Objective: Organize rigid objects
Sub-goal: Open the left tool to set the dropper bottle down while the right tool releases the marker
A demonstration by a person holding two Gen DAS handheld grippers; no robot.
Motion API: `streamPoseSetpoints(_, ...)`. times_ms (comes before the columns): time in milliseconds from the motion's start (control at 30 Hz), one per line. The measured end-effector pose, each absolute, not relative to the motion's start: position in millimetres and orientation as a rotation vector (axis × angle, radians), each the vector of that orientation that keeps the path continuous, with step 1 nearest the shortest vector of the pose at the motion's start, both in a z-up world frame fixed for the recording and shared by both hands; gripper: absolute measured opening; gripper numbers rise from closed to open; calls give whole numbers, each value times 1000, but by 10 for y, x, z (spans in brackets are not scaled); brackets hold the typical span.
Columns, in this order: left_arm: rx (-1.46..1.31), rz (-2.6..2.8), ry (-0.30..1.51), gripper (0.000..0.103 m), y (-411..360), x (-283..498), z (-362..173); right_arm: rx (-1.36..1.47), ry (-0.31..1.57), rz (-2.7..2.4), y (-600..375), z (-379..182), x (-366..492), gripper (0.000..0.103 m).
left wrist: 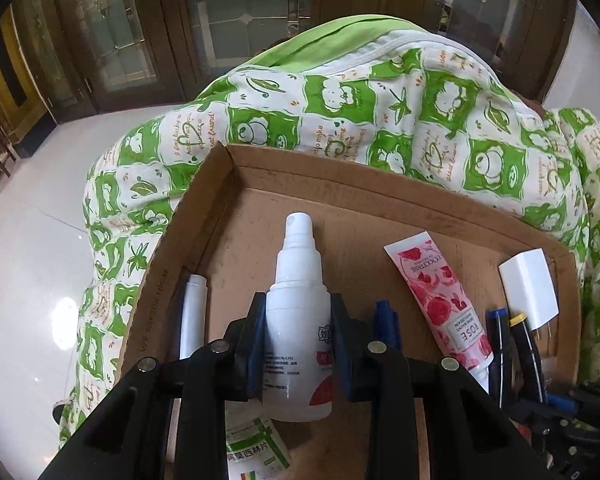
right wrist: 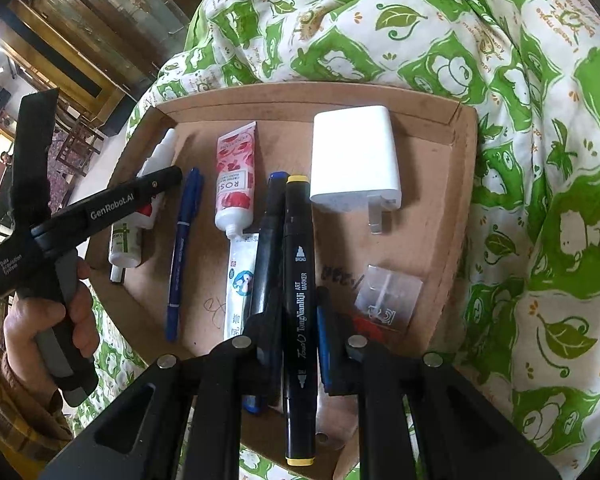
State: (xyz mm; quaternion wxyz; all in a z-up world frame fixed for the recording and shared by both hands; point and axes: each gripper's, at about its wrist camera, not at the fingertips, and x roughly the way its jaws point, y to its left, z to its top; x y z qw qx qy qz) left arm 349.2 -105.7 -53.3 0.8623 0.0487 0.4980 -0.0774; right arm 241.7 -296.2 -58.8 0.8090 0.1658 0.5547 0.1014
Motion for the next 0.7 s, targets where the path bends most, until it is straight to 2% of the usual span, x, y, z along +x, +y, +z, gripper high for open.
streamPoseSetpoints(333, 130, -159, 1037, 32, -1182, 3256, -509, 381, 1166, 209, -3017, -562, 2343, 15)
streamPoseSetpoints(400, 137, -152, 1030, 36, -1195, 3185, -473, 384, 1161, 207, -3015, -557, 2334, 15)
streamPoseSetpoints(467, 138, -144, 1022, 53, -1203, 3130, -416, 384, 1153, 201, -3028, -547, 2312, 17)
streamPoseSetpoints(500, 138, -140, 1017, 56, -1199, 3102, -388, 385, 1149, 202, -3036, -545, 2301, 20)
streamPoseSetpoints(600, 126, -140, 999, 59, -1167, 2947, -256, 399, 1130, 208, -3081, -515, 2236, 28)
streamPoseSetpoints(700, 112, -164, 966, 63, -1060, 2633, -107, 440, 1103, 217, -3174, -460, 2097, 28)
